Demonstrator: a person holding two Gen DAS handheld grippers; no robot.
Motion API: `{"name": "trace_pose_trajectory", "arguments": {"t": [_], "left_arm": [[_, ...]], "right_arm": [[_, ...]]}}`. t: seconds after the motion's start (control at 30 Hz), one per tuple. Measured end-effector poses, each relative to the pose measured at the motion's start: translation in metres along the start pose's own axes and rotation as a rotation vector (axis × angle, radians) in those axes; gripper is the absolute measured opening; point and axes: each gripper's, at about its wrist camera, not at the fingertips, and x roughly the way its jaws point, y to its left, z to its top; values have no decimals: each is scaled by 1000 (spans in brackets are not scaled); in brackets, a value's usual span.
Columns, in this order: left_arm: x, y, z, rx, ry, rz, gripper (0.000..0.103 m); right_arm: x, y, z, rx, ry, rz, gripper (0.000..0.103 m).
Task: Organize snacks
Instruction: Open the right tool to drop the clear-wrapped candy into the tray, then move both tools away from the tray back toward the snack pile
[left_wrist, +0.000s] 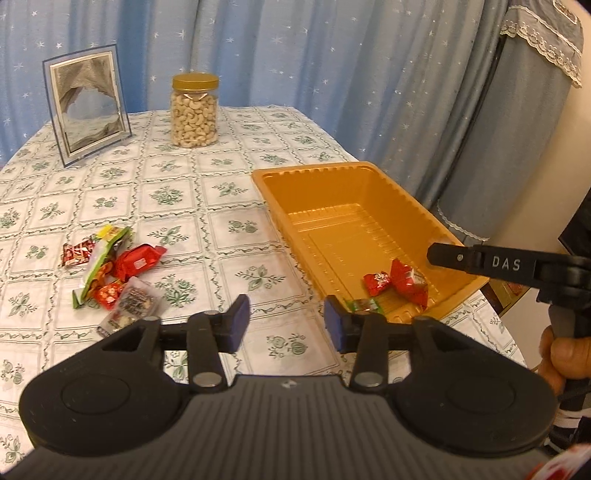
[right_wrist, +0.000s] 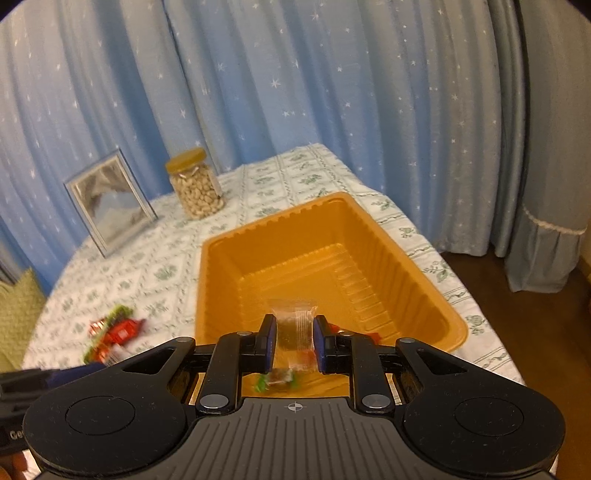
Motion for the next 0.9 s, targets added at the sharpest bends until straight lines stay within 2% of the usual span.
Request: {"name": "trace_pose_trajectory", "arguments": {"t": [0.03, 0.07, 0.13, 0.47, 0.9], "left_arm": [[-2, 1, -1, 0, -3, 5, 51], [-3, 2, -1, -2, -5, 10, 53], [-6, 5, -2, -8, -6, 16, 53], [-34, 14, -14, -20, -23, 42, 61], [-79, 31, -29, -58, -55, 90, 71]], "right_arm": [[-1, 0, 0, 1, -3, -8, 30], [-3, 0, -1, 2, -7, -12, 44], [-8, -2, -3, 10, -8, -15, 51], [-37, 6, -30, 7, 39, -43, 52], [-62, 45, -47, -64, 63, -30, 53]]}}
